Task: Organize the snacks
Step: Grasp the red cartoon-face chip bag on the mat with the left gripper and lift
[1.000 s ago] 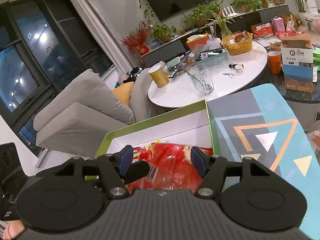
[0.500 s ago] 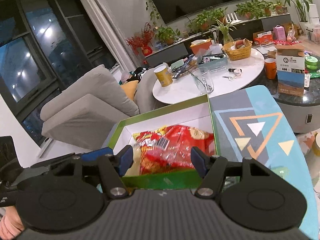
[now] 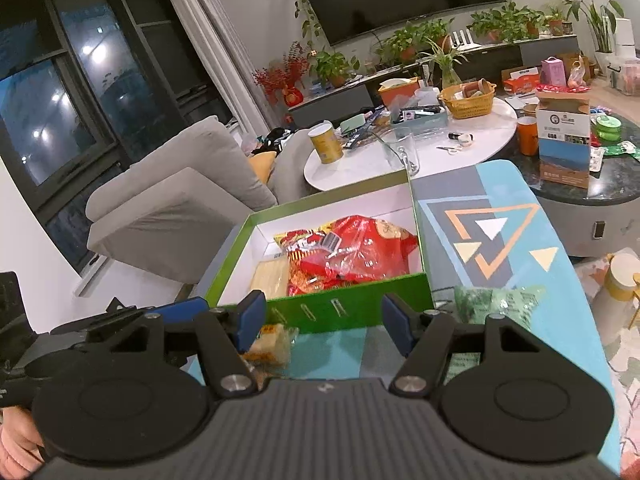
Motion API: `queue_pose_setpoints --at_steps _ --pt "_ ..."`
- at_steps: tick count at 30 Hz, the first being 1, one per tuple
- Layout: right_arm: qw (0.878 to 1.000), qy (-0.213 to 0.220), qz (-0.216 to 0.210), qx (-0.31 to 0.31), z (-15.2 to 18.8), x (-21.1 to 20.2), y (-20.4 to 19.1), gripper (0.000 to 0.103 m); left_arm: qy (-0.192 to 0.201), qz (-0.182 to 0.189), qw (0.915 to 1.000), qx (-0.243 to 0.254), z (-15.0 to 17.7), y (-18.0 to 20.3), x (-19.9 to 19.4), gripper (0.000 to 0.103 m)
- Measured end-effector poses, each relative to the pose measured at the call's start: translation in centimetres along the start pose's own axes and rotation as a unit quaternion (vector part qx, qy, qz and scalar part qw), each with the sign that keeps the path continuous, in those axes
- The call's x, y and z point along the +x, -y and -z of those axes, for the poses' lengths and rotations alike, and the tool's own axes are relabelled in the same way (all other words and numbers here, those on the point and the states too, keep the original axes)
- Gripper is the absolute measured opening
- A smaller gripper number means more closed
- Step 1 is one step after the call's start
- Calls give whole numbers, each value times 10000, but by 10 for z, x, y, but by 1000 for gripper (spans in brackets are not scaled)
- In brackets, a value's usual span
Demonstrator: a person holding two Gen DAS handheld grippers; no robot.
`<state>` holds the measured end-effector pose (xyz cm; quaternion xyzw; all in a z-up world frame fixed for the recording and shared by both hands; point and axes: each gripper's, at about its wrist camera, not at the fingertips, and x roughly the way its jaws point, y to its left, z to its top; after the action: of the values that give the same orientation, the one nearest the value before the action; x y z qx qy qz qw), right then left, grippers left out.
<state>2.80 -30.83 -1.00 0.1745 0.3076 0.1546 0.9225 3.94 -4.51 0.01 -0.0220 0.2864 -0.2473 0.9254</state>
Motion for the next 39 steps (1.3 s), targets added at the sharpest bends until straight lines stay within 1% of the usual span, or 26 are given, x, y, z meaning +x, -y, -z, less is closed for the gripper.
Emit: queue_pose_setpoints --at_steps 4,9,14,16,20,25,32,39 --pt "9999 -61 143 10 13 -4 1 68 -94 69 9999 24 11 1 -4 59" --pt "9993 -165 328 31 32 -4 2 68 -280 204 9994 67 32 7 -7 58" --pt "9989 -282 366 113 49 -6 7 68 -525 321 9980 137 51 14 -5 57" --pt "9986 -306 401 153 54 -7 9 68 -609 354 9974 158 54 15 -5 53" --pt "9980 -395 443 230 61 -6 14 68 -766 440 9959 180 63 18 -3 52" --pt "9970 -505 499 294 70 -4 18 68 -946 504 9941 187 74 20 0 52" --pt "9956 -688 552 308 80 4 21 68 -1173 568 9912 242 80 25 8 52" --pt "9938 -867 567 402 85 13 28 68 -1424 505 9883 197 85 24 19 54"
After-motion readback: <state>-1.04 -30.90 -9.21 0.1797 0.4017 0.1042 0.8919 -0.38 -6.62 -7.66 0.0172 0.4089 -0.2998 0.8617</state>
